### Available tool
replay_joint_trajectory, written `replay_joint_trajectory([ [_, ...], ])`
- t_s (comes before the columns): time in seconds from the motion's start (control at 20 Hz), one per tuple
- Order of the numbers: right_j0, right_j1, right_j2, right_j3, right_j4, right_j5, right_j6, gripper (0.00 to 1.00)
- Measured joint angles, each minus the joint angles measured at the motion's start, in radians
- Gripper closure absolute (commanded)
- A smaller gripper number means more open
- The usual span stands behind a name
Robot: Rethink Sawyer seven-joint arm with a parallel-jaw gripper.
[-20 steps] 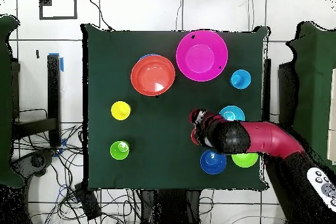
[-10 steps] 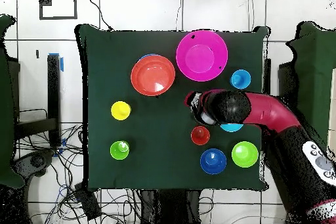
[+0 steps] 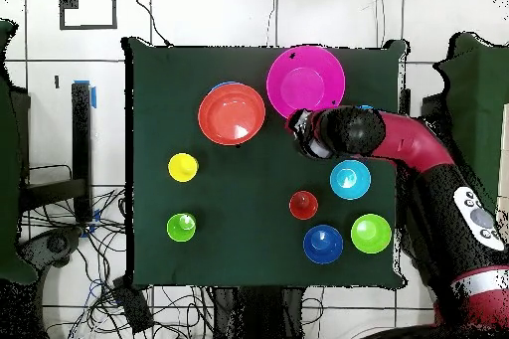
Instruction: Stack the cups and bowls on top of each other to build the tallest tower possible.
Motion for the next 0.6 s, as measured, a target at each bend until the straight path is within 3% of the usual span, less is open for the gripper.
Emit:
replay_joint_trajectory([
  [0.2,0.004,0.014,0.0,-0.067,-0.059,0.0,0.0,0.0],
  [0.6,0.002,0.017,0.0,-0.09,-0.082,-0.001,0.0,0.0],
])
